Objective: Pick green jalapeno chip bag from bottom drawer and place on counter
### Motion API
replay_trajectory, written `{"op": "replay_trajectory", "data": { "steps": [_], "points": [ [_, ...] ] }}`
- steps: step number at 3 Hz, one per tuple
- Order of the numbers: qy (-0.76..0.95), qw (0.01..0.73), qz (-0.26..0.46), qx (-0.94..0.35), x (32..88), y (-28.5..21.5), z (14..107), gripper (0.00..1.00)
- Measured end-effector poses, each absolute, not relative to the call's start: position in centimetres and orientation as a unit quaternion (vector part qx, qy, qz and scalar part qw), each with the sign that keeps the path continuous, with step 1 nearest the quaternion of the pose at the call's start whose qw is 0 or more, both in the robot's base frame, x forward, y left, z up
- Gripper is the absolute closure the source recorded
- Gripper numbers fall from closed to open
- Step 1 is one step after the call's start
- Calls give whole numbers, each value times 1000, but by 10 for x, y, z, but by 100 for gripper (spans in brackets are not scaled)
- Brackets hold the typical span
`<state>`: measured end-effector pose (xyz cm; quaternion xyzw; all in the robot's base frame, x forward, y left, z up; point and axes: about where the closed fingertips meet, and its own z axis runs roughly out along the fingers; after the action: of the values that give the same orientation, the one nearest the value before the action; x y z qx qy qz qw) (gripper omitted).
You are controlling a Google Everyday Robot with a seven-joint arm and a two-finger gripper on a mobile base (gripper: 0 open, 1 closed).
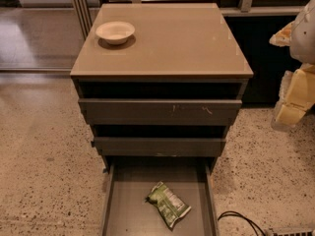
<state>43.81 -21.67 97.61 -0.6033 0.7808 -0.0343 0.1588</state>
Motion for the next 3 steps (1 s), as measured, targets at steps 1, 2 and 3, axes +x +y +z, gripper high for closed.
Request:
{"op": "replay_trajectory", "data": {
  "steps": [1, 2, 3],
  "points": [
    [781, 159, -34, -603, 438, -217, 976, 0],
    [786, 160, -33, -596, 437, -217, 961, 0],
    [799, 163, -14, -579, 430, -212, 918, 0]
  ]
}}
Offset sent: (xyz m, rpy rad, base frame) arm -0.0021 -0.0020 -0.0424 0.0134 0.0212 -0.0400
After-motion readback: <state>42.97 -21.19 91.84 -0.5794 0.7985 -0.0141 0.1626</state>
